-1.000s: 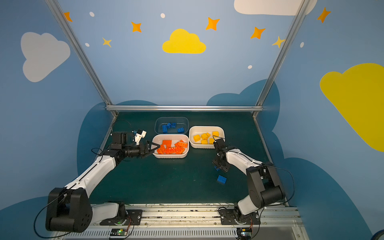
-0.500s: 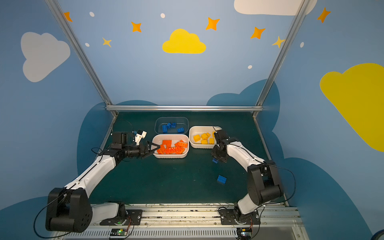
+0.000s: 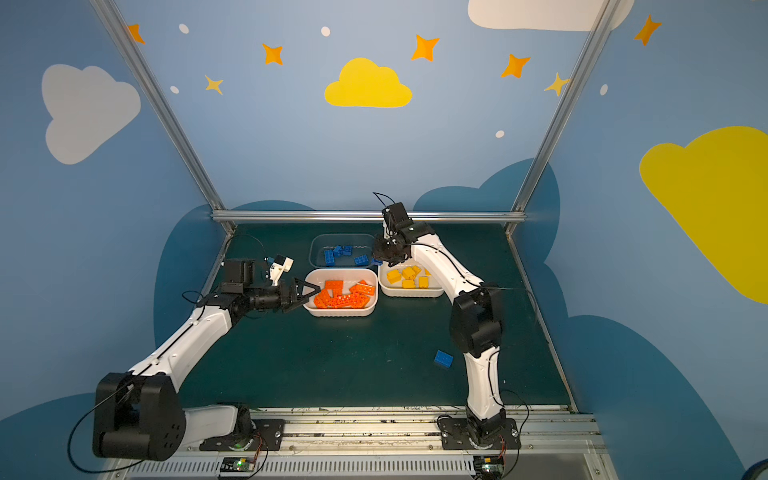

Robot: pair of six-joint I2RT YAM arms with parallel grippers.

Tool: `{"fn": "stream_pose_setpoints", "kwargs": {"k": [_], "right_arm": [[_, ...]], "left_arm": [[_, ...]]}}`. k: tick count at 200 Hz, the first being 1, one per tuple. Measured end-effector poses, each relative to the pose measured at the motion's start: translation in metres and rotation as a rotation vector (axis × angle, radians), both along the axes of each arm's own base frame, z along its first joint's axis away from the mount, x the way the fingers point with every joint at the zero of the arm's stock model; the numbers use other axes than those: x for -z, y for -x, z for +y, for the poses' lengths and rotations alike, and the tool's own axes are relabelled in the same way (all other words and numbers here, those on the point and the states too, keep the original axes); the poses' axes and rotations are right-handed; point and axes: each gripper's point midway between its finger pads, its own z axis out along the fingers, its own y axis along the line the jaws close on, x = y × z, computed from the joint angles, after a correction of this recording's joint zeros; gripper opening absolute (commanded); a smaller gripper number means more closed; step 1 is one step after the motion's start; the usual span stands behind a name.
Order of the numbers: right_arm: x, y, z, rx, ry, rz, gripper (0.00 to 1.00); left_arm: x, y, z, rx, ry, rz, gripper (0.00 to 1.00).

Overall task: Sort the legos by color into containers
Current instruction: 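Carry the blue 2x4 brick into the clear blue-brick bin and release it, then move the right gripper down to the last blue 2x2 brick and grasp it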

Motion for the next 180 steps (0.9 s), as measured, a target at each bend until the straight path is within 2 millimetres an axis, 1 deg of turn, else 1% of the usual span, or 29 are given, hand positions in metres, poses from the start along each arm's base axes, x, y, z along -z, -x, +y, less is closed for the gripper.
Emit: {"fn": "stream_pose_setpoints", "kwargs": {"k": [27,51,61,85,103,111,116,122,137,148,158,167,171,180], "right_arm": [[0.016,-0.031,0.023,-0.039,-0.006,-0.032,0.16],[0.034,-0.045,0.034,-0.072,-0.009,-0.063,0.17],[0.042,-0.051,0.038,-0.079,-0.01,-0.079,0.19],[0.052,-0.066,0.05,-0.074,-0.03,-0.132,0.22],[0.057,-0.079,0.062,-0.069,-0.049,-0.171,0.28],[0.059,-0.086,0.066,-0.067,-0.059,-0.188,0.33],[0.06,-0.089,0.069,-0.066,-0.064,-0.197,0.39],[0.062,-0.093,0.071,-0.063,-0.071,-0.205,0.42],[0.067,-0.097,0.076,-0.063,-0.078,-0.211,0.47],[0.067,-0.096,0.076,-0.062,-0.079,-0.208,0.51],[0.065,-0.097,0.075,-0.065,-0.078,-0.215,0.53],[0.062,-0.097,0.073,-0.066,-0.078,-0.223,0.56],[0.063,-0.096,0.071,-0.069,-0.074,-0.223,0.56],[0.063,-0.089,0.064,-0.066,-0.064,-0.211,0.56]], "left_arm": [[0.004,-0.001,0.0,0.0,-0.001,0.012,1.0],[0.004,-0.001,0.0,0.0,-0.001,0.014,1.0],[0.004,-0.001,0.0,0.001,-0.002,0.015,1.0],[0.006,-0.001,0.0,0.0,-0.002,0.019,1.0],[0.009,-0.002,0.0,-0.001,-0.003,0.031,1.0],[0.011,-0.002,0.0,-0.002,-0.005,0.035,1.0],[0.012,-0.003,0.0,-0.002,-0.005,0.038,1.0],[0.012,-0.003,0.0,-0.002,-0.005,0.042,1.0],[0.014,-0.002,0.0,-0.001,-0.007,0.048,1.0],[0.015,-0.002,0.0,0.001,-0.009,0.049,1.0],[0.015,-0.001,0.0,0.001,-0.01,0.052,0.99],[0.016,-0.001,0.0,0.001,-0.012,0.052,1.0],[0.016,-0.001,0.0,0.001,-0.013,0.052,1.0],[0.016,-0.001,0.0,0.002,-0.014,0.05,1.0]]}}
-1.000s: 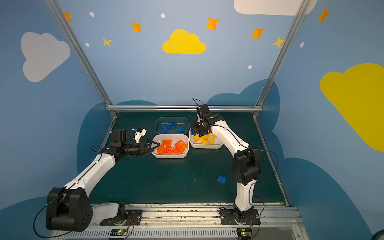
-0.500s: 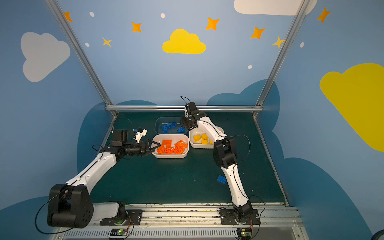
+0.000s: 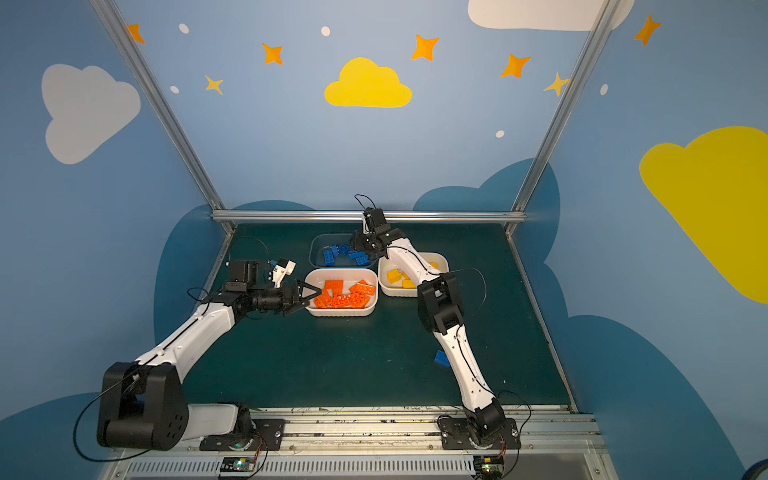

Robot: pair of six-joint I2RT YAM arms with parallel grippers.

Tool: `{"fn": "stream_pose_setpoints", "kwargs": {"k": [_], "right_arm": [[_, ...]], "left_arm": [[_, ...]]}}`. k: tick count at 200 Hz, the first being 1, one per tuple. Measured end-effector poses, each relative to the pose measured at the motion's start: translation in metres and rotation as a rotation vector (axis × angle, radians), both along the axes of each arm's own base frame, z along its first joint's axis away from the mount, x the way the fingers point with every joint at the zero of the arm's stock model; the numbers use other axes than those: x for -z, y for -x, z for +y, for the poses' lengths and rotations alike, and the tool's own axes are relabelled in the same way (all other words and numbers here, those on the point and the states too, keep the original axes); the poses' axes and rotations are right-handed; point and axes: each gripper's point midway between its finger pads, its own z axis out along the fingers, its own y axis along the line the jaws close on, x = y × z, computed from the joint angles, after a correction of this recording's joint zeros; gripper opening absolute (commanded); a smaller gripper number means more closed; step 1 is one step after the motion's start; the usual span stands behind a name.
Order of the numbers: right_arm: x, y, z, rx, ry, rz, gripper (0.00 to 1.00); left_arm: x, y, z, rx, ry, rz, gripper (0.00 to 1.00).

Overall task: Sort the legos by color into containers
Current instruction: 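Move the right gripper down to the last blue 2x2 brick and grasp it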

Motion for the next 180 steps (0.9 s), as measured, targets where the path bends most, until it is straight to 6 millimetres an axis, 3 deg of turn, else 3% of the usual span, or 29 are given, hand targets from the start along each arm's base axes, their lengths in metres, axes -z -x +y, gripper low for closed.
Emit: {"fn": "stream_pose_setpoints", "kwargs": {"k": [24,44,74,94,114,146,180], "right_arm": [[-0.007,0.025,-0.029,0.014,0.027,0.038,0.57],[-0.028,0.054,-0.06,0.039,0.035,0.052,0.58],[-0.068,0.107,-0.114,0.121,0.042,0.085,0.6],[-0.08,0.15,-0.145,0.184,0.06,0.151,0.61],[-0.07,0.196,-0.171,0.219,0.101,0.234,0.63],[-0.024,0.273,-0.215,0.318,0.159,0.432,0.67],[0.0,0.322,-0.238,0.336,0.198,0.507,0.65]], "left_arm": [[0.0,0.0,0.0,0.001,-0.001,0.0,1.0],[0.0,0.0,0.0,0.002,-0.001,-0.002,1.0],[0.0,0.001,-0.001,0.005,0.001,-0.001,1.0],[0.0,0.001,-0.001,0.008,0.001,0.0,1.0],[0.0,0.003,-0.004,0.017,0.001,0.0,1.0],[0.001,0.006,-0.009,0.034,0.001,0.001,1.0],[0.001,0.008,-0.013,0.046,0.001,0.001,1.0]]}}
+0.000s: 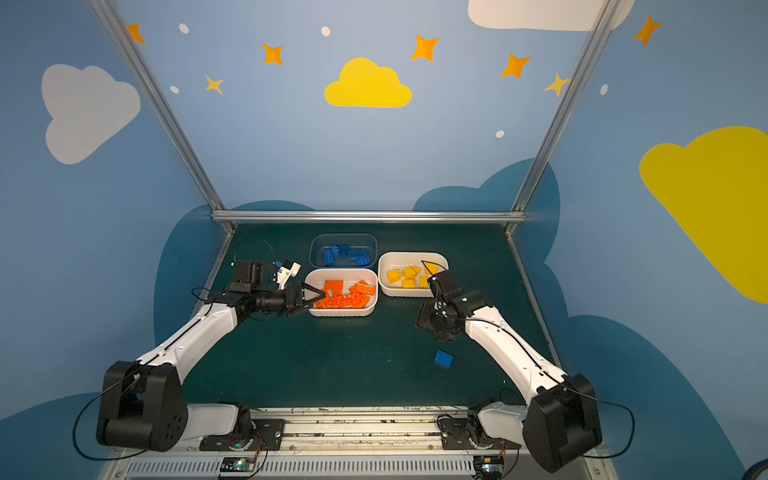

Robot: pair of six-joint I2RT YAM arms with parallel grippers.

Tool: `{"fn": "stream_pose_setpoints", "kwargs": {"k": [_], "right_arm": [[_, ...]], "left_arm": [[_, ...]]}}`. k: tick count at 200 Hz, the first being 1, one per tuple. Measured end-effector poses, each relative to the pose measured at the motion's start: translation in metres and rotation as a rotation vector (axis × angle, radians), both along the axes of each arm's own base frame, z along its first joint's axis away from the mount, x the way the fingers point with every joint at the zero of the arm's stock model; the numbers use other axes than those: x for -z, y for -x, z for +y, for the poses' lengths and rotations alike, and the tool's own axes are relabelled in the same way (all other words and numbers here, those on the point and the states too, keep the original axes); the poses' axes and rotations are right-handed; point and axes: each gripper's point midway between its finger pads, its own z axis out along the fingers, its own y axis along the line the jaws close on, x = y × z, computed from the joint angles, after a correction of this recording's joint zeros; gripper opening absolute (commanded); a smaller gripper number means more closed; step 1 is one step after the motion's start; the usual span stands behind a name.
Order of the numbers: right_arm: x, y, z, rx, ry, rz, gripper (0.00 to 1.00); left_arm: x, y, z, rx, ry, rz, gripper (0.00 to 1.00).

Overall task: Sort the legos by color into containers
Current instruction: 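Move the right gripper down to the last blue 2x2 brick and grasp it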

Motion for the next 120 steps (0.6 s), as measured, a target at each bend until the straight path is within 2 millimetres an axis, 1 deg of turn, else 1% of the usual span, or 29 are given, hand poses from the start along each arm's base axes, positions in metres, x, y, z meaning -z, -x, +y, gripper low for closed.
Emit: {"fn": "stream_pose_setpoints", "kwargs": {"k": [11,31,51,56,72,92,120], "right_arm": [[-0.001,0.006,-0.003,-0.041,0.012,-0.008,0.65],[-0.011,0.006,-0.002,-0.21,0.039,-0.089,0.64],[-0.023,0.005,0.002,-0.456,0.079,-0.198,0.65],[-0.027,0.006,0.004,-0.551,0.096,-0.235,0.65],[-0.033,0.009,0.006,-0.765,0.147,-0.316,0.67],[-0.031,0.021,0.001,-1.019,0.224,-0.356,0.69],[-0.021,0.027,-0.012,-1.198,0.316,-0.349,0.69]], "left_arm": [[0.0,0.001,-0.001,0.003,0.0,-0.001,1.0],[0.001,0.002,-0.002,0.012,-0.002,-0.004,1.0],[0.004,0.004,-0.003,0.02,-0.006,-0.005,1.0],[0.005,0.005,-0.003,0.023,-0.008,-0.007,0.99],[0.007,0.007,-0.004,0.031,-0.012,-0.009,1.0],[0.009,0.008,-0.004,0.036,-0.017,-0.008,1.0],[0.015,0.012,-0.003,0.04,-0.025,0.003,1.0]]}}
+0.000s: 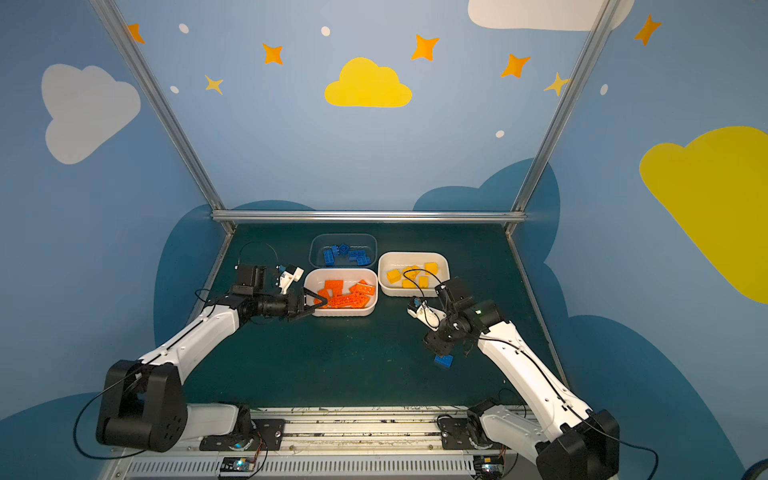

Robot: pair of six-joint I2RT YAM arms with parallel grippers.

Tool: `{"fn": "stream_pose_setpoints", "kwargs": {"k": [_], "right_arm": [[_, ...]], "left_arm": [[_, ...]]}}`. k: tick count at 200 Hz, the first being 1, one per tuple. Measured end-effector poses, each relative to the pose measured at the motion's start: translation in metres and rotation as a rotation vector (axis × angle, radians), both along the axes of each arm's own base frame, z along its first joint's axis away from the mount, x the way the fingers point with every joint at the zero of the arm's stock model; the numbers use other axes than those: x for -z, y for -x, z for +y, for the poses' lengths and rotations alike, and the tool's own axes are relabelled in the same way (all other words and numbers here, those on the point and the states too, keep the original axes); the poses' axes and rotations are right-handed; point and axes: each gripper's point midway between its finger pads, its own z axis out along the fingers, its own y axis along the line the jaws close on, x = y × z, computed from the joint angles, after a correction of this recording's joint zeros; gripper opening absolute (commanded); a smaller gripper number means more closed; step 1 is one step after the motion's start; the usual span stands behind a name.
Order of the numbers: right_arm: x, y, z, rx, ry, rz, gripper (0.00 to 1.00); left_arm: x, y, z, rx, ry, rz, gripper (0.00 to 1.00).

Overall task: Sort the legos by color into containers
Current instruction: 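Move the right gripper down to the last blue 2x2 brick and grasp it, then carry the blue 2x2 brick into the clear blue-brick bin and release it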

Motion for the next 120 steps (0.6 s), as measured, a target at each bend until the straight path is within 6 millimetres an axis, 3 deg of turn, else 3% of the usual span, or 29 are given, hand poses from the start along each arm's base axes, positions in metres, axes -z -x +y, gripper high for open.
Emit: {"fn": "stream_pose_setpoints", "kwargs": {"k": [53,120], "right_arm": [[0.063,0.013,-0.022,-0.108,0.188,0.129,0.68],[0.108,0.014,-0.038,-0.123,0.281,0.16,0.67]], "left_arm": [[0.004,0.002,0.0,0.003,-0.005,0.007,1.0],[0.006,0.004,0.001,0.013,-0.013,0.004,1.0]]}}
